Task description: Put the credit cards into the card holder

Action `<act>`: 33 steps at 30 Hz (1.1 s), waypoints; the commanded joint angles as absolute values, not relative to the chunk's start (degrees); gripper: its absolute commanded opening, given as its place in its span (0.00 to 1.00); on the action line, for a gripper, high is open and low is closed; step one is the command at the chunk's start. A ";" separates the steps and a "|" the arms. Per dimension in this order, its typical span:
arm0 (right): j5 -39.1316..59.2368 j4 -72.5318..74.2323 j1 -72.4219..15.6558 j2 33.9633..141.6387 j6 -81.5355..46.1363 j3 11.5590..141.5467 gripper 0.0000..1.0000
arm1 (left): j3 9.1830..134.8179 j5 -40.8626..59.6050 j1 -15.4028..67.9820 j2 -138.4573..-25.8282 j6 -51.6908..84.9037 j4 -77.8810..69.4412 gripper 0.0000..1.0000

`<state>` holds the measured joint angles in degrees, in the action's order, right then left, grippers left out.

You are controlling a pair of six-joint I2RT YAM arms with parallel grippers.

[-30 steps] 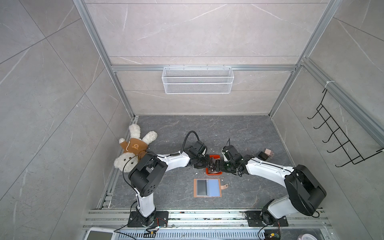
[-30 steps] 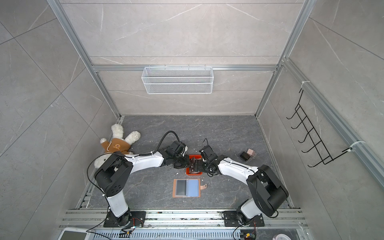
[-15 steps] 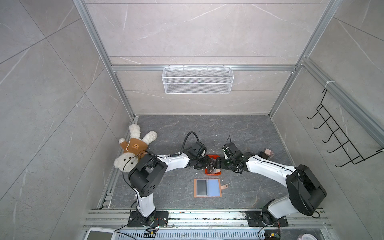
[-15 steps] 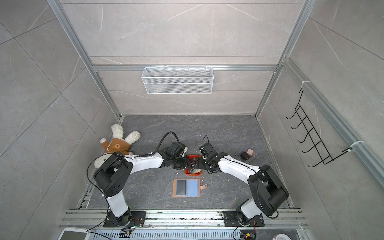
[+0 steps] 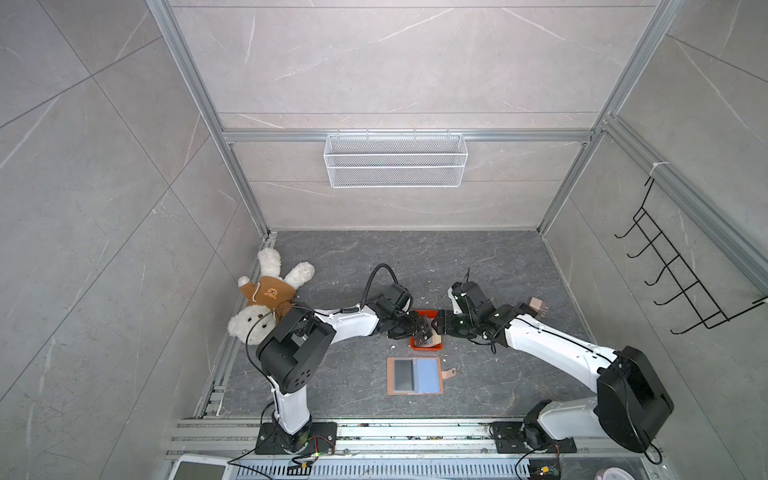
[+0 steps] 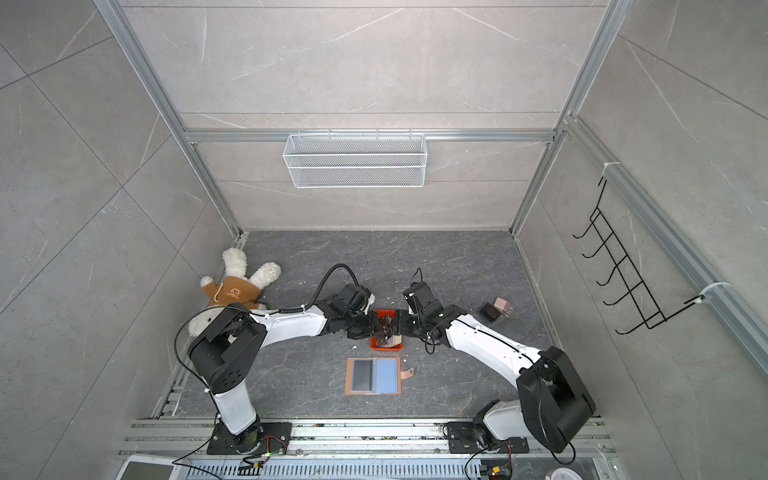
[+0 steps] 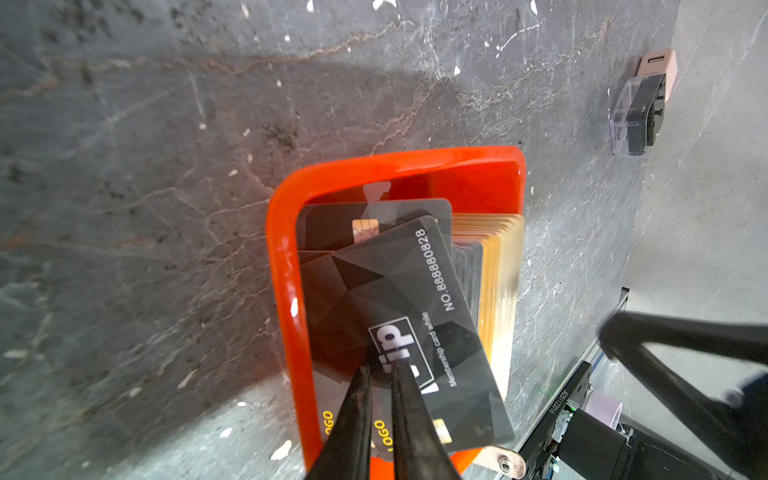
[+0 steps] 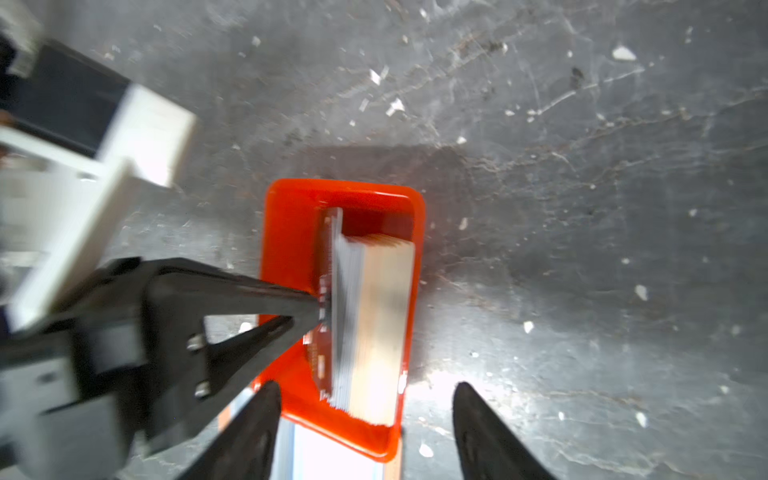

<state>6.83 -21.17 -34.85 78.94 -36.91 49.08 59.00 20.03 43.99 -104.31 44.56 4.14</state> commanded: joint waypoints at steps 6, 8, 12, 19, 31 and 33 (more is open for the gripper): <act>11.12 -20.27 -35.39 79.97 -40.94 48.59 0.37 | 58.24 21.27 43.76 -104.42 45.19 2.51 0.15; 11.73 -19.62 -35.52 80.90 -41.50 48.73 0.31 | 58.22 21.34 43.72 -104.44 45.16 2.54 0.15; 11.55 -19.27 -35.98 82.32 -41.76 49.10 0.26 | 58.17 21.34 43.74 -104.33 45.26 2.37 0.15; 11.81 -17.78 -35.93 84.44 -42.36 48.82 0.23 | 58.12 21.53 43.69 -104.28 45.38 2.31 0.15; 13.10 -15.65 -36.18 87.63 -42.54 49.19 0.16 | 58.25 21.62 43.70 -104.35 45.61 1.99 0.15; 13.13 -15.47 -36.26 87.98 -42.62 49.13 0.14 | 58.26 21.71 43.74 -104.34 45.61 1.89 0.15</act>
